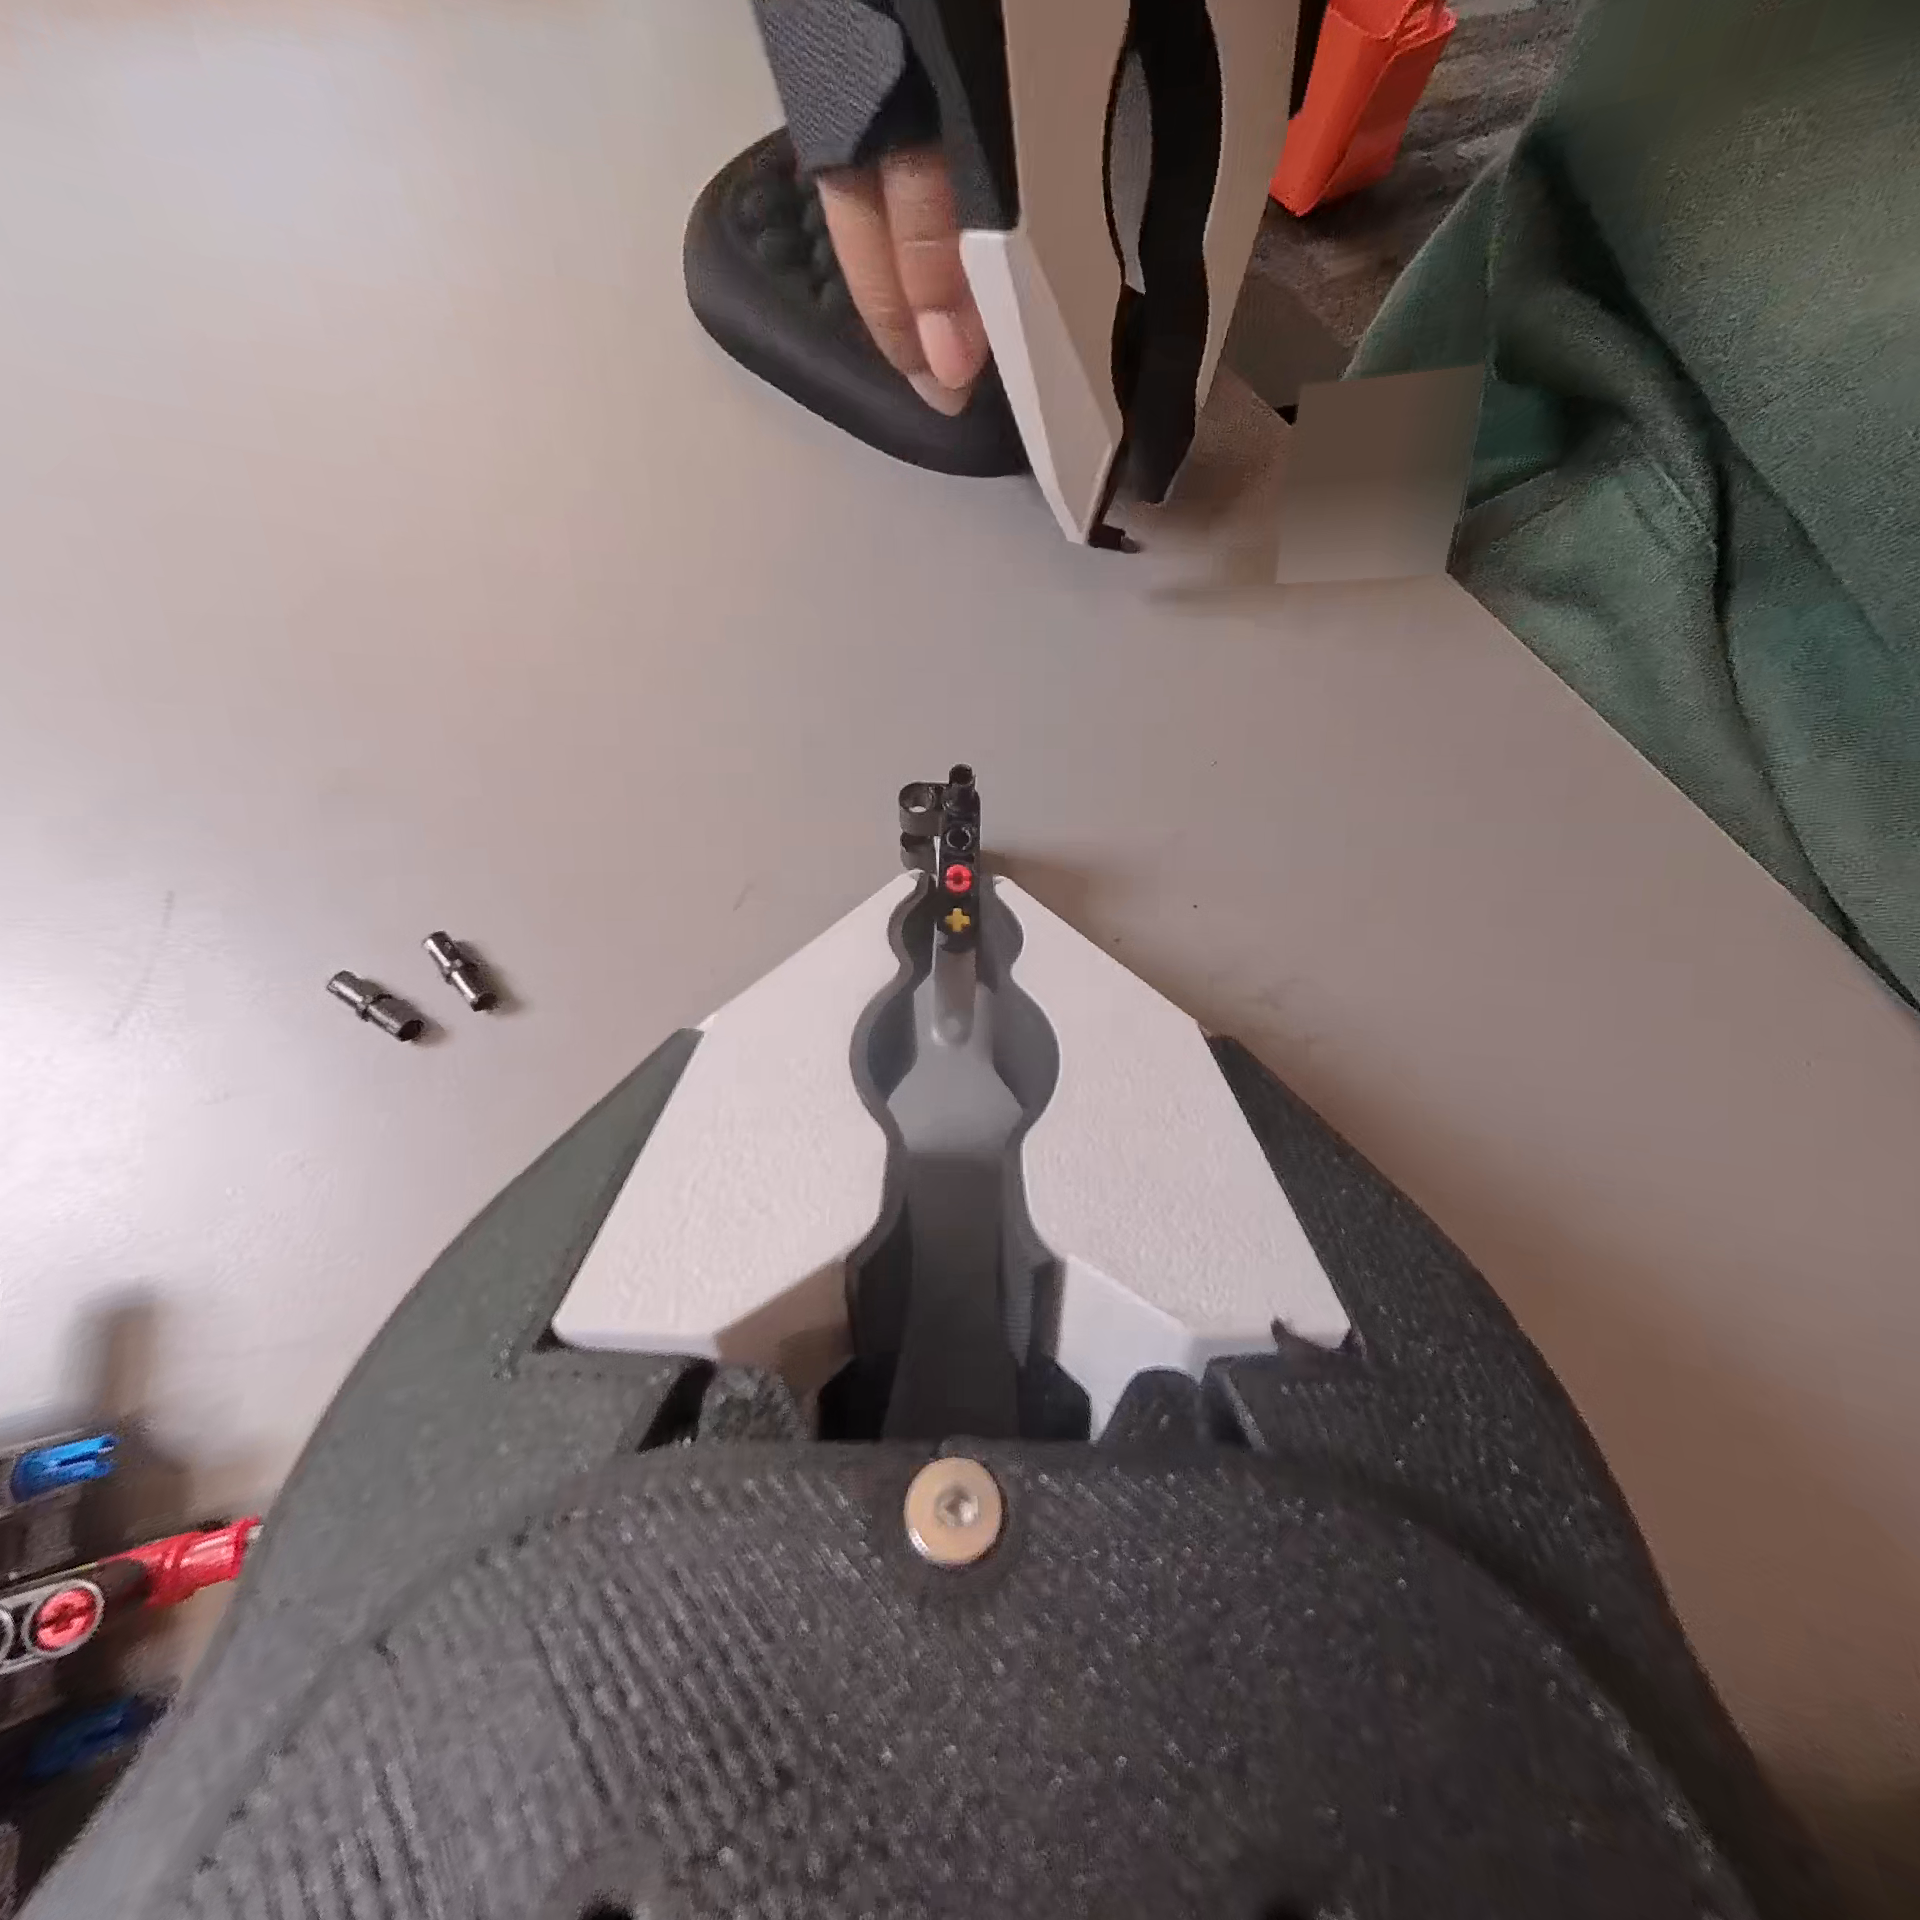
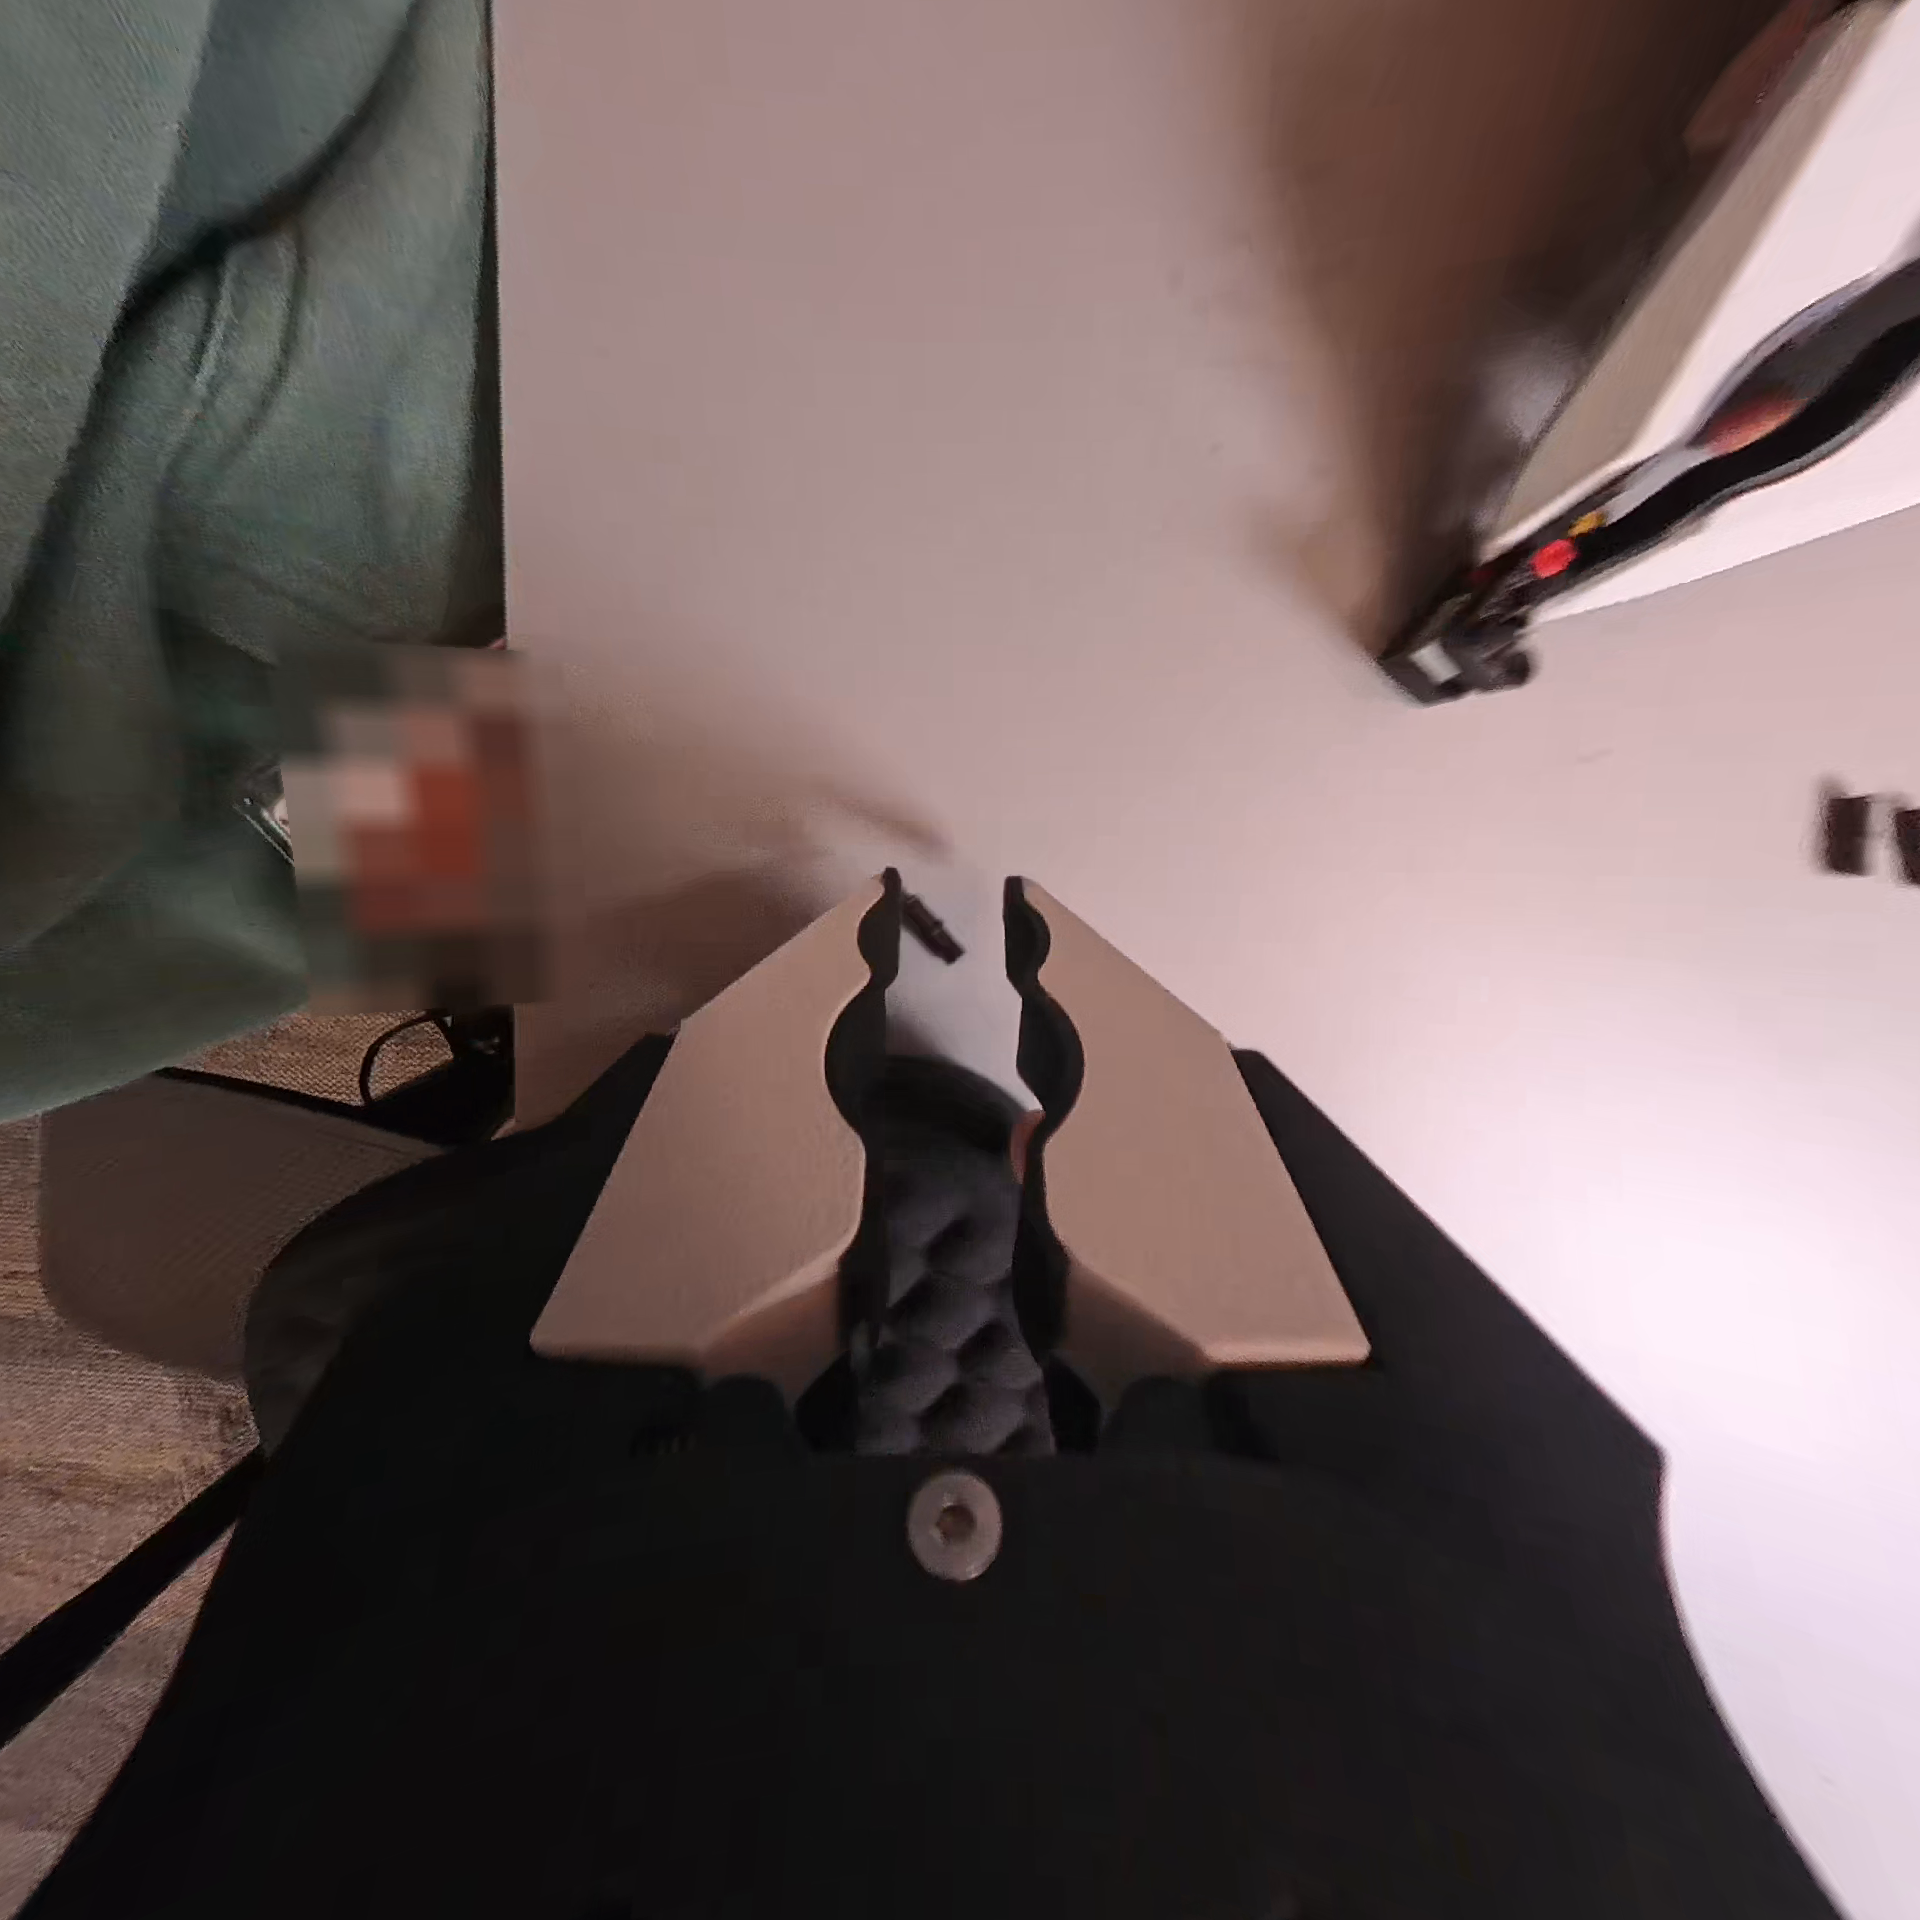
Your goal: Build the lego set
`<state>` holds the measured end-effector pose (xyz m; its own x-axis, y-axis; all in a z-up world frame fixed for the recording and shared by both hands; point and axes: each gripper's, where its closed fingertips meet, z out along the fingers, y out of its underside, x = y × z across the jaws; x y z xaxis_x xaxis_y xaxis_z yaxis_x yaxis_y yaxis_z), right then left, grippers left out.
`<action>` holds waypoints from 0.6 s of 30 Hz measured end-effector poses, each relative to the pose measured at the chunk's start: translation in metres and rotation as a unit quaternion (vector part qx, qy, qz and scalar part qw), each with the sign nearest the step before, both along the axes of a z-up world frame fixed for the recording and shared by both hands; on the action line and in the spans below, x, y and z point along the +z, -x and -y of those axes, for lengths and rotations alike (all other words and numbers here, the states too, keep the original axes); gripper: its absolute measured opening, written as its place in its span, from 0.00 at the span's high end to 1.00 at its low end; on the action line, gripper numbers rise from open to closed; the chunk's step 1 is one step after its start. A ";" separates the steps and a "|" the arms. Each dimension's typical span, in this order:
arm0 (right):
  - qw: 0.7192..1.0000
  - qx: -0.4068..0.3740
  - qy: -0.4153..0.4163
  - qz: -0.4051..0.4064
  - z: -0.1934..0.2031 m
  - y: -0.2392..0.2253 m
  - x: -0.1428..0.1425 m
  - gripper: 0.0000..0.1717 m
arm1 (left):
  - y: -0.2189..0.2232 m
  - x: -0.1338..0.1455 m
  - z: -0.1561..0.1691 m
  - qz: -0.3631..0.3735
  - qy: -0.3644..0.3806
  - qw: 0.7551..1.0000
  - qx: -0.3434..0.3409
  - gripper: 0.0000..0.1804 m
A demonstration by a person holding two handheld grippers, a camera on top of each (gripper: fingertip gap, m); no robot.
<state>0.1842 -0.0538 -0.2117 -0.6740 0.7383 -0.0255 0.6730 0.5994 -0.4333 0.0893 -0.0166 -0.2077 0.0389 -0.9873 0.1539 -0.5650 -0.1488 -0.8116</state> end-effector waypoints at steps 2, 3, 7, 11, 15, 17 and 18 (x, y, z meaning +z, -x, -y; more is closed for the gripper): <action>1.000 -0.001 -0.007 -0.007 0.002 -0.006 -0.006 0.91 | 0.000 0.000 0.000 -0.001 0.000 1.000 0.005 0.96; 1.000 0.000 -0.016 -0.016 0.001 -0.006 -0.006 0.92 | 0.000 -0.001 -0.001 -0.003 0.000 1.000 0.009 0.96; 0.998 0.025 -0.054 -0.014 -0.002 -0.011 -0.011 0.97 | 0.001 -0.003 -0.001 -0.011 -0.004 1.000 0.022 0.96; 0.997 0.028 -0.064 -0.014 -0.003 -0.011 -0.011 0.98 | 0.002 0.000 -0.001 -0.004 -0.002 0.999 0.044 0.90; 0.990 -0.031 -0.051 -0.130 -0.011 0.018 0.013 0.98 | 0.010 0.038 -0.011 0.050 -0.030 0.991 0.119 0.88; 0.973 -0.064 -0.051 -0.216 -0.016 0.037 0.037 0.98 | 0.007 0.066 -0.008 0.108 -0.019 0.982 0.157 0.89; 0.962 -0.078 -0.055 -0.256 -0.018 0.045 0.049 0.98 | 0.005 0.078 -0.006 0.139 -0.009 0.974 0.180 0.89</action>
<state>0.1392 -0.0358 -0.1622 -0.4589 0.8108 0.3633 0.4741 0.5693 -0.6716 0.0847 -0.0103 -0.1297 0.3420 -0.9203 0.1900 -0.2367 -0.2800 -0.9303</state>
